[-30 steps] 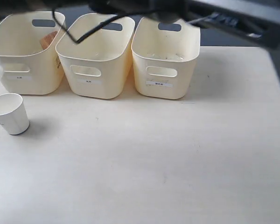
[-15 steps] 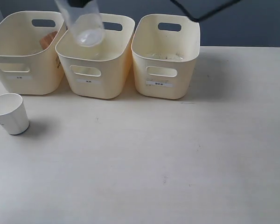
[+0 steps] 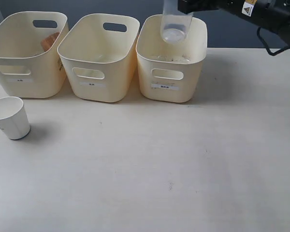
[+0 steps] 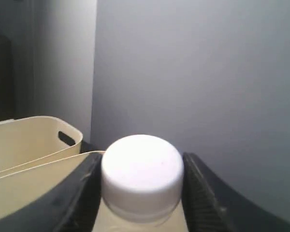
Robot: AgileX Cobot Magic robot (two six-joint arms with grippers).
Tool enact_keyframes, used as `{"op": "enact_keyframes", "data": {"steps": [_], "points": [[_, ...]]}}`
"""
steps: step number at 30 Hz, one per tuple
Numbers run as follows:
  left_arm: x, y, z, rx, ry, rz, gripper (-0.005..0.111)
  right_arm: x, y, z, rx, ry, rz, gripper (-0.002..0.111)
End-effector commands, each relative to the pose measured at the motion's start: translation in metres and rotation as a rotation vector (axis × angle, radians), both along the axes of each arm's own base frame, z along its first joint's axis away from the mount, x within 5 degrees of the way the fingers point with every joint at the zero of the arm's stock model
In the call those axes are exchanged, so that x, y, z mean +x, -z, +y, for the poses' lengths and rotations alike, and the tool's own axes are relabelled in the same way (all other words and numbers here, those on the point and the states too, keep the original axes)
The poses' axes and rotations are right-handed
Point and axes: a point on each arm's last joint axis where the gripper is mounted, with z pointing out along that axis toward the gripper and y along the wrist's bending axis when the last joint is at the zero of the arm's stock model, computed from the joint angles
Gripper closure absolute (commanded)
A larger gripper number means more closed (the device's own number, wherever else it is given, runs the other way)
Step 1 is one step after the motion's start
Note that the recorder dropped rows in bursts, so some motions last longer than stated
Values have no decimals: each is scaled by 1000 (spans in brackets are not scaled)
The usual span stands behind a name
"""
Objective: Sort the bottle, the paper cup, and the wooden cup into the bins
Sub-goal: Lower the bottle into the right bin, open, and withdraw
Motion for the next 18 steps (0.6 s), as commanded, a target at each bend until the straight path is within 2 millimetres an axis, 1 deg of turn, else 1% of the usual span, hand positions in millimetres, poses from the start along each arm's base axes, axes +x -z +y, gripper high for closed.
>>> {"op": "enact_keyframes", "data": {"steps": [1,2,3,4,5,6,8,10,13,18], "points": [[0,-1,-1,-1,6,-6,107,25,27,-16,80,79,-11,109],[0,-1,-1,-1,6,-6,107,31,37,-16,63,109,-5,109],[0,-1,-1,-1,6,-6,107,39,53,-15,37,119,4,109],[0,-1,-1,-1,6,-6,107,43,57,-13,37,118,8,109],[0,-1,-1,-1,6,-6,107,52,67,-9,43,107,10,109],[0,-1,-1,-1,6,-6,107,56,72,-7,47,104,12,109],[0,-1,-1,-1,6,-6,107,68,90,-1,36,90,41,109],[0,-1,-1,-1,6,-6,107,73,102,1,31,83,63,109],[0,-1,-1,-1,6,-6,107,76,119,2,14,84,100,109],[0,-1,-1,-1,6,-6,107,77,129,1,-16,98,155,109]]}}
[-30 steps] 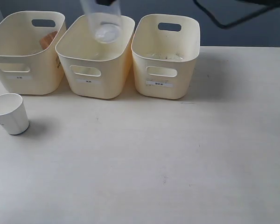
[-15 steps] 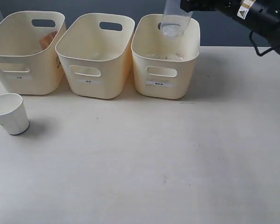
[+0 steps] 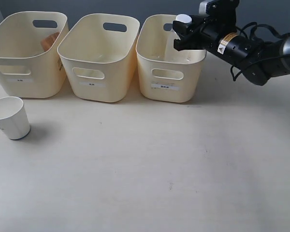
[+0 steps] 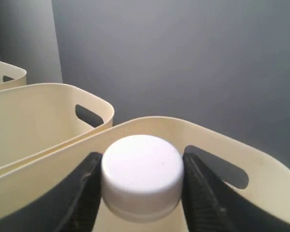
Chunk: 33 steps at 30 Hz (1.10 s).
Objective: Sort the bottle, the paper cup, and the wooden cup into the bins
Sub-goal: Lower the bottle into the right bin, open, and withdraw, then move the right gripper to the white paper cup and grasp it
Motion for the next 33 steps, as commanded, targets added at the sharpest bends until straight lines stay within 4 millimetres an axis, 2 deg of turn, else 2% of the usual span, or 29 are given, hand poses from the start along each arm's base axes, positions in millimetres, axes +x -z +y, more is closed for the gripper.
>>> {"op": "enact_keyframes", "data": {"steps": [1,5,11,21,26,30,33], "points": [[0,-1,-1,-1,6,-6,107,2,3,-1,-19,5,30,109],[0,-1,-1,-1,6,-6,107,0,6,1,-63,-22,36,106],[0,-1,-1,-1,6,-6,107,-1,7,2,-53,-26,60,77],[0,-1,-1,-1,6,-6,107,-7,7,10,-81,-117,36,76],[0,-1,-1,-1,6,-6,107,-10,8,12,-88,-159,41,53],[0,-1,-1,-1,6,-6,107,-13,6,14,-82,-195,37,53],[0,-1,-1,-1,6,-6,107,-15,-8,15,-55,-212,-2,53]]}}
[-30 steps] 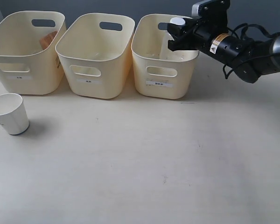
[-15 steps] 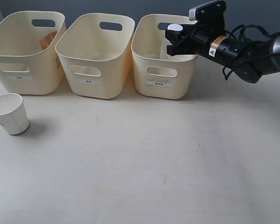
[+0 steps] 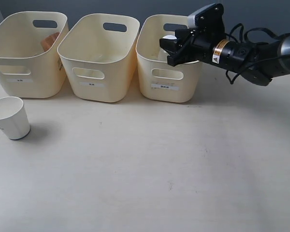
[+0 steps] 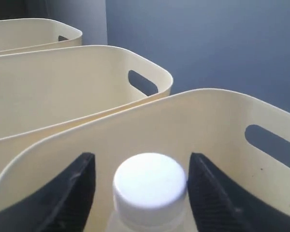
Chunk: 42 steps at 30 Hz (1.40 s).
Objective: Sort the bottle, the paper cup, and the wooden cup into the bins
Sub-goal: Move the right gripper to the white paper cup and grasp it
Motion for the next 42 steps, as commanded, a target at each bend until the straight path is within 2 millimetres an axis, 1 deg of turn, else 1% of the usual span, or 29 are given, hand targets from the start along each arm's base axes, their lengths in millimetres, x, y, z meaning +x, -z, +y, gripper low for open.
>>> {"op": "enact_keyframes", "data": {"steps": [1,2,6,7,9,10,13,15,19,22,23,26,27,29,33,36,38,42], "points": [[0,-1,-1,-1,6,-6,107,-4,-29,1,57,-38,-76,53],[0,-1,-1,-1,6,-6,107,-6,-37,1,63,-47,-97,53],[0,-1,-1,-1,6,-6,107,-22,-80,3,75,-130,-191,53],[0,-1,-1,-1,6,-6,107,-29,-94,5,75,-149,-197,53],[0,-1,-1,-1,6,-6,107,-41,-109,9,40,-192,-204,53],[0,-1,-1,-1,6,-6,107,-51,-119,15,18,-233,-213,53],[0,-1,-1,-1,6,-6,107,-78,-134,34,-62,-350,-257,53],[0,-1,-1,-1,6,-6,107,-95,-137,50,-119,-418,-289,53],[0,-1,-1,-1,6,-6,107,-122,-134,88,-284,-518,-367,53],[0,-1,-1,-1,6,-6,107,-140,-131,121,-352,-610,-415,53],[0,-1,-1,-1,6,-6,107,-142,-132,130,-358,-629,-423,53],[0,-1,-1,-1,6,-6,107,-147,-127,163,-394,-700,-421,53],[0,-1,-1,-1,6,-6,107,-147,-122,172,-385,-710,-400,53],[0,-1,-1,-1,6,-6,107,-146,-113,191,-387,-744,-423,53],[0,-1,-1,-1,6,-6,107,-144,-93,218,-390,-784,-436,53],[0,-1,-1,-1,6,-6,107,-146,-72,233,-419,-818,-462,53],[0,-1,-1,-1,6,-6,107,-150,-58,244,-441,-839,-480,53],[0,-1,-1,-1,6,-6,107,-159,-38,260,-478,-860,-508,53]]}}
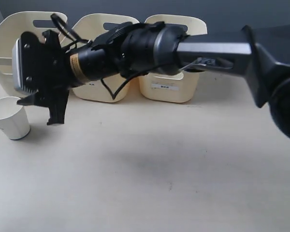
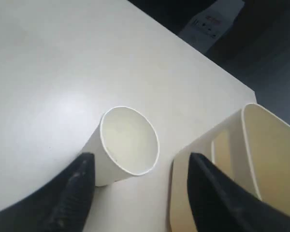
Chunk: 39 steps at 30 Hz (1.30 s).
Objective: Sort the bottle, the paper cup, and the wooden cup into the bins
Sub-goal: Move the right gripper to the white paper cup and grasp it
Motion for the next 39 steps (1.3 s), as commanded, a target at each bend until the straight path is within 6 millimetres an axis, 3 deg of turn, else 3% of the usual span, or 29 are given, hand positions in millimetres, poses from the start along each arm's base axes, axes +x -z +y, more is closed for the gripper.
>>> {"op": "enact_keyframes", "data": {"steps": [1,5,18,23,39], "points": [[0,-1,-1,-1,6,-6,107,-9,20,18,-24,-24,-46,53],[0,-1,-1,-1,6,-6,107,-10,33,26,-31,-32,-32,53],[0,-1,-1,-1,6,-6,107,-7,45,45,-6,-58,-9,53],[0,-1,-1,-1,6,-6,107,-4,51,50,1,-63,0,60],[0,-2,-1,-1,7,-7,107,-3,66,52,-20,-77,-21,59]]}}
